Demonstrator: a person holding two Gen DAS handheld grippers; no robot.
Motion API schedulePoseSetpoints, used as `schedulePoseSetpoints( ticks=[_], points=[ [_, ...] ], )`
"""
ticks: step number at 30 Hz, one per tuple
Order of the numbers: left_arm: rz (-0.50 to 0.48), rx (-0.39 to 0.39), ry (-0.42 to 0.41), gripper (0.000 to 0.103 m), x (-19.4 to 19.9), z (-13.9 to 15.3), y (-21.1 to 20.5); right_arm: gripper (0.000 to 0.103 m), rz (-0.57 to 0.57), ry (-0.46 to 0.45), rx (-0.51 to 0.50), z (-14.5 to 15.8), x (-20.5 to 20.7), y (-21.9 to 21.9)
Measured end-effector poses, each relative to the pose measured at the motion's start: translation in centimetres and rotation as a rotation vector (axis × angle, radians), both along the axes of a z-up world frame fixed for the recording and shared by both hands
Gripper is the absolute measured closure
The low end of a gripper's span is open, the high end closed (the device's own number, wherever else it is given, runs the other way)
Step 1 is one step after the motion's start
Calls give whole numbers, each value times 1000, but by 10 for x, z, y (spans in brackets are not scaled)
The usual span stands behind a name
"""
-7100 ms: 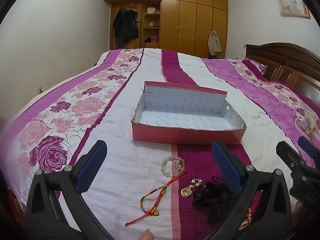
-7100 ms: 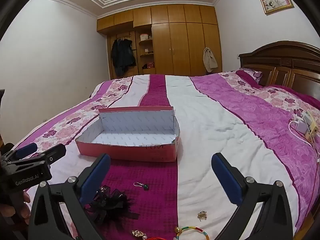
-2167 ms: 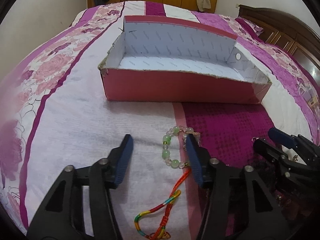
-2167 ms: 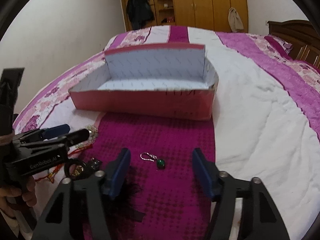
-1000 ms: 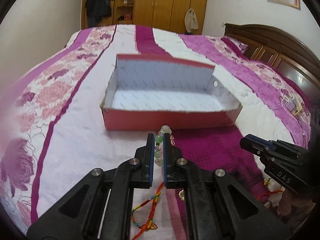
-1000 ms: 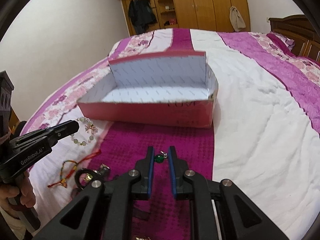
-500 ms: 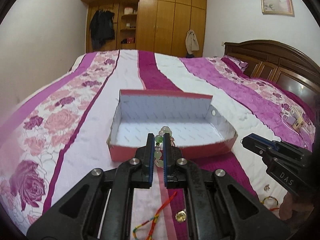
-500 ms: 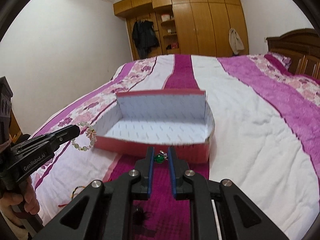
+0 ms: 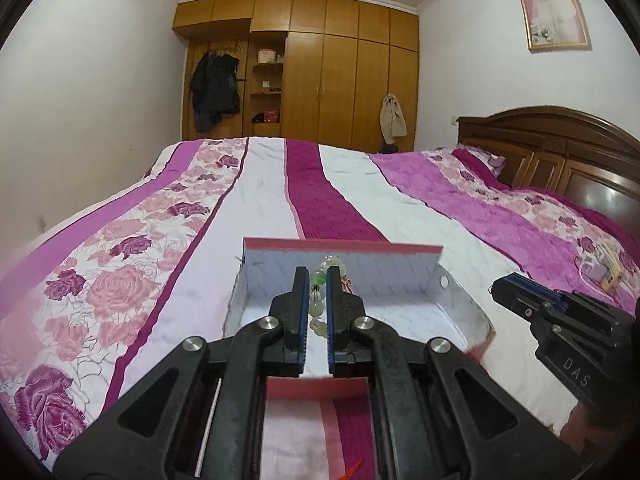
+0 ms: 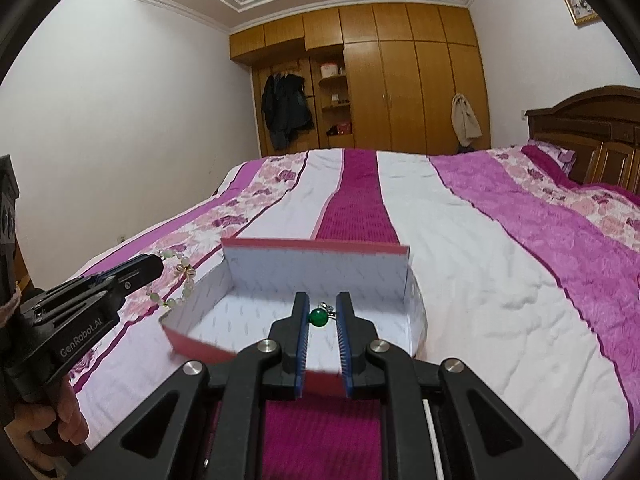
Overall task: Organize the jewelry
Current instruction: 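Carry the bracelet with left tool while right tool carries the earring into the pink box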
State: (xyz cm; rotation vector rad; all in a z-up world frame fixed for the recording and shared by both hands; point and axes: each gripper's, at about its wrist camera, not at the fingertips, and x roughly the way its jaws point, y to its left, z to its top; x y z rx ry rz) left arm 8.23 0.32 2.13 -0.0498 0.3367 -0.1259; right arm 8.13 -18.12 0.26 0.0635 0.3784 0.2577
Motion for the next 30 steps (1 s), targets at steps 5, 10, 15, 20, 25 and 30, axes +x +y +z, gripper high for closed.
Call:
schedulePoseSetpoints(
  ticks=[5,10,15,20,25,30],
  points=[
    [27,-7,-16,103,13,-2,2,88,-20,-17,-3,-1,15,1],
    [58,-11,0,103,31,-9,3,88,-37,-9,-12,-7,32,3],
    [81,10,31,103,49,-20,2,88,-52,21,-37,-16,51,4],
    [84,27,110,103,69,-38,-1,88,-65,76,-57,-30,71,4],
    [89,44,215,103,85,-56,-4,88,-72,162,-73,-48,90,2],
    [78,69,313,103,96,-69,-7,88,-62,227,-77,-62,101,0]
  ],
)
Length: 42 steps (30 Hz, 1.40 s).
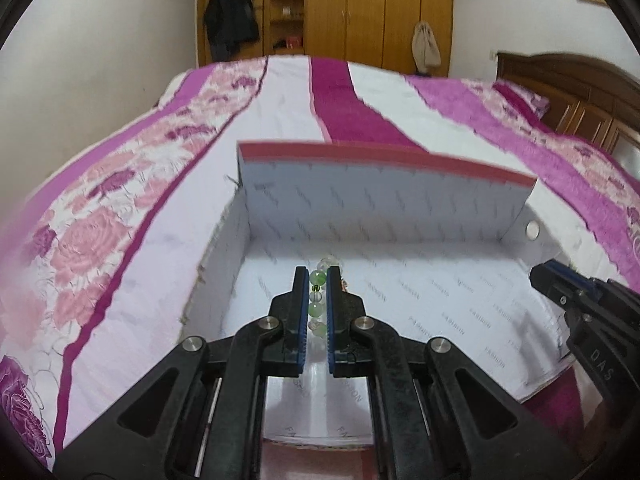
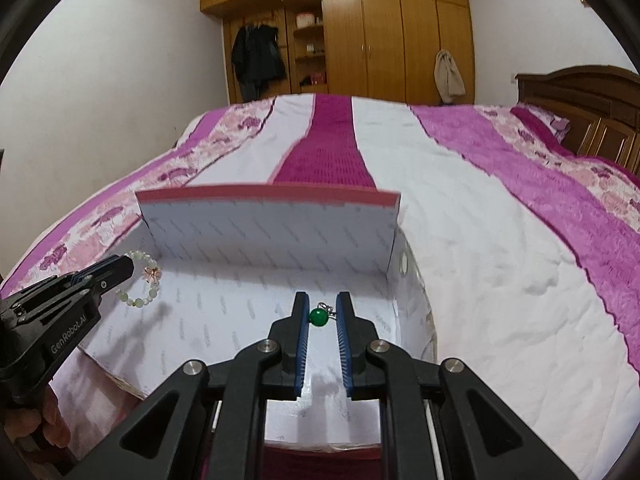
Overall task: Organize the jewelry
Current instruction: 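Carry the bracelet with left tool while right tool carries the earring into the pink box, then open both grippers to drop bracelet and earring inside the box, then move left tool to the rainbow braided cord while right tool moves to the black lace bow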
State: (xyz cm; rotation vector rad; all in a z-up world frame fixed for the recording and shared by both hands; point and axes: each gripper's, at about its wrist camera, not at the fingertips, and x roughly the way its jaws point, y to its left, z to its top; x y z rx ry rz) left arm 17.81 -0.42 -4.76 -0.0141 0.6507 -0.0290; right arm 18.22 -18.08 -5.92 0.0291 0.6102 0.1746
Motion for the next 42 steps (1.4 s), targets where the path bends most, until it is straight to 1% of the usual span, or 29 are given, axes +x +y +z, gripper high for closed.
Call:
schedulePoseSetpoints(
  ticks=[5,6,7,8,10,12,17,20,25,32,35,38,42],
  points=[
    [-26,13,53,102,4,-3,-5,87,10,28,-7,-4,4,2],
    [-34,8,66,99,5,-3,-5,86,17,34,-5,-4,4,3],
    [-35,4,75,94,6,-4,-6,84,21,40,-5,-4,6,4],
    [-35,-5,83,91,5,-4,-6,81,25,46,-5,-4,6,4],
    [-40,-23,80,81,3,-1,-4,62,35,50,7,-3,5,4],
    [-44,-26,72,77,0,3,-3,57,42,47,23,-1,4,3],
    [-66,-28,49,74,-9,21,-3,56,52,28,36,13,-1,2],
    [-78,-43,43,72,-16,32,0,50,57,8,50,24,-7,2],
    [-90,-47,14,71,-31,49,2,50,68,-7,78,40,-20,0],
    [-80,-50,-42,70,-60,68,11,49,95,-36,101,64,-48,0],
    [-58,-43,-58,70,-74,75,17,44,99,-54,111,73,-62,-2],
    [-58,-49,-55,70,-83,78,22,42,105,-56,123,79,-76,-4],
    [-63,-34,-37,69,-98,78,26,41,119,-35,135,79,-94,-5]
  ],
)
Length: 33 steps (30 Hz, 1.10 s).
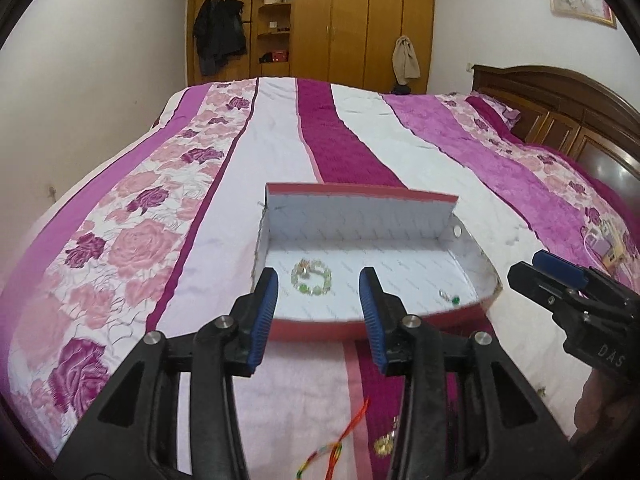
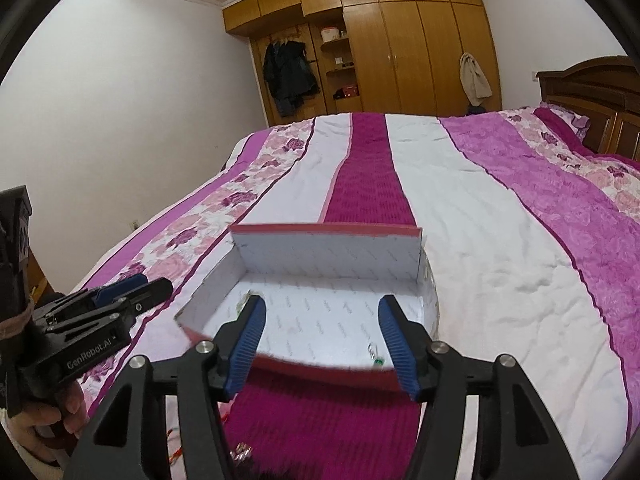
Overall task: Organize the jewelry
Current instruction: 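Move left tool to the rainbow braided cord while right tool moves to the black lace bow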
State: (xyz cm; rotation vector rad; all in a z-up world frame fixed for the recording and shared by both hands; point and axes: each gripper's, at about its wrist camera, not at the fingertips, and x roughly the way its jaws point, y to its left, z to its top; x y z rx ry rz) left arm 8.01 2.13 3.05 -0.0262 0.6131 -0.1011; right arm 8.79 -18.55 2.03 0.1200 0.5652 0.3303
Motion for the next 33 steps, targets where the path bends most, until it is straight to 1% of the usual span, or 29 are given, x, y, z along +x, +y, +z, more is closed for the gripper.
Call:
schedulePoseSetpoints(
  ticks=[8,12,17,20,23,33],
  points=[
    [-22,-7,81,69,-23,-12,3,40,33,55,-21,-14,-37,3],
    [-32,1,136,69,-31,-24,3,40,46,77,-35,-21,-50,5],
    [-42,-26,197,69,-40,-37,6,40,59,117,-41,-31,-60,8],
    [-47,-18,213,69,-46,-42,5,40,68,141,-48,-38,-66,12],
    [-55,-16,237,69,-52,-49,5,36,82,174,-52,-46,-68,16],
    [-64,6,306,69,-62,-74,4,33,123,256,-89,-73,-75,36]
  ],
)
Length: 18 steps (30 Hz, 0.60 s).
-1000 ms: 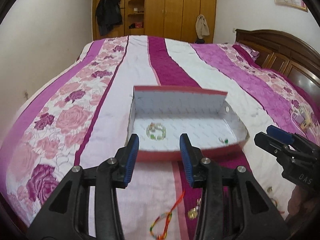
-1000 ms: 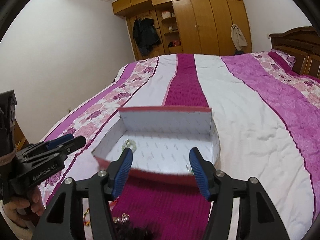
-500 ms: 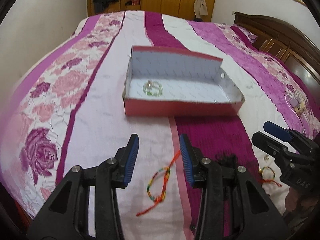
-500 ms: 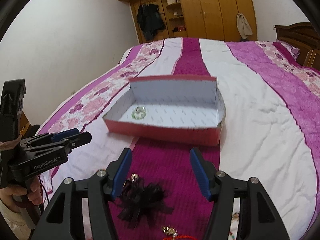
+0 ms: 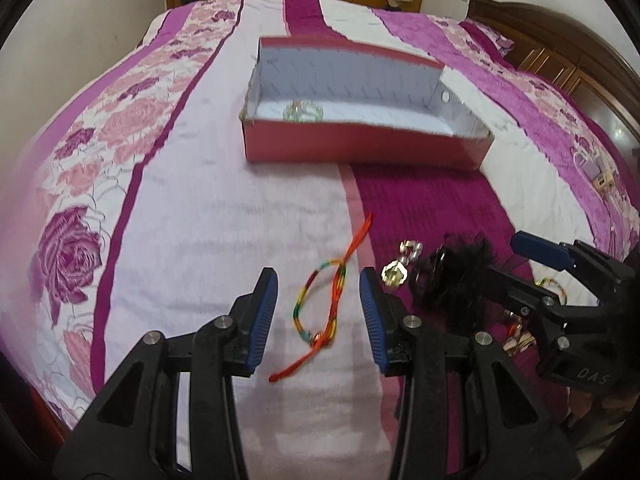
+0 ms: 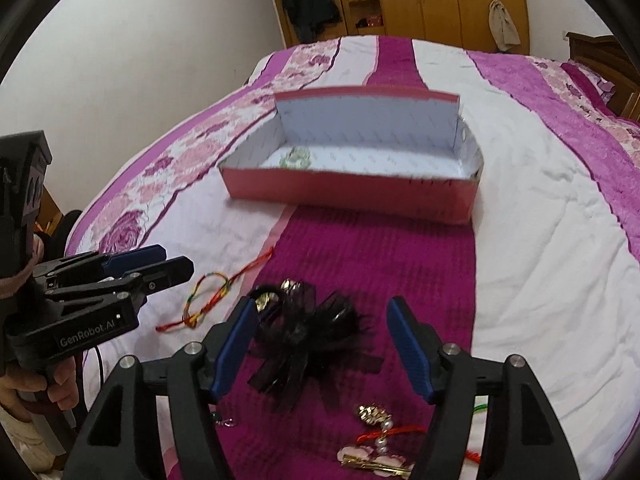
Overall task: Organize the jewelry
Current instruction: 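Move left tool to the rainbow braided cord while right tool moves to the black lace bow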
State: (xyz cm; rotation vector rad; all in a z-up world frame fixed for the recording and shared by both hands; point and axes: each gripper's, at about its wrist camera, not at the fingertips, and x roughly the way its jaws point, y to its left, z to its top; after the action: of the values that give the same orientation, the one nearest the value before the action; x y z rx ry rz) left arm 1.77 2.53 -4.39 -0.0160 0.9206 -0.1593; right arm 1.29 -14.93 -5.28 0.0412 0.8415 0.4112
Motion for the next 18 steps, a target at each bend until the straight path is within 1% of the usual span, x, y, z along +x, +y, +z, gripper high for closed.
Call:
schedulePoseSetpoints(
  ticks=[6,10,18],
  points=[
    [13,-4,49,69,2,-16,3,33,23,32,-26,-14,1,10],
    [19,-20,78,69,4,-25,5,33,31,59,-37,-25,3,13],
    [21,-26,84,71,7,-34,5,32,43,94,-25,-40,10,15]
  ],
)
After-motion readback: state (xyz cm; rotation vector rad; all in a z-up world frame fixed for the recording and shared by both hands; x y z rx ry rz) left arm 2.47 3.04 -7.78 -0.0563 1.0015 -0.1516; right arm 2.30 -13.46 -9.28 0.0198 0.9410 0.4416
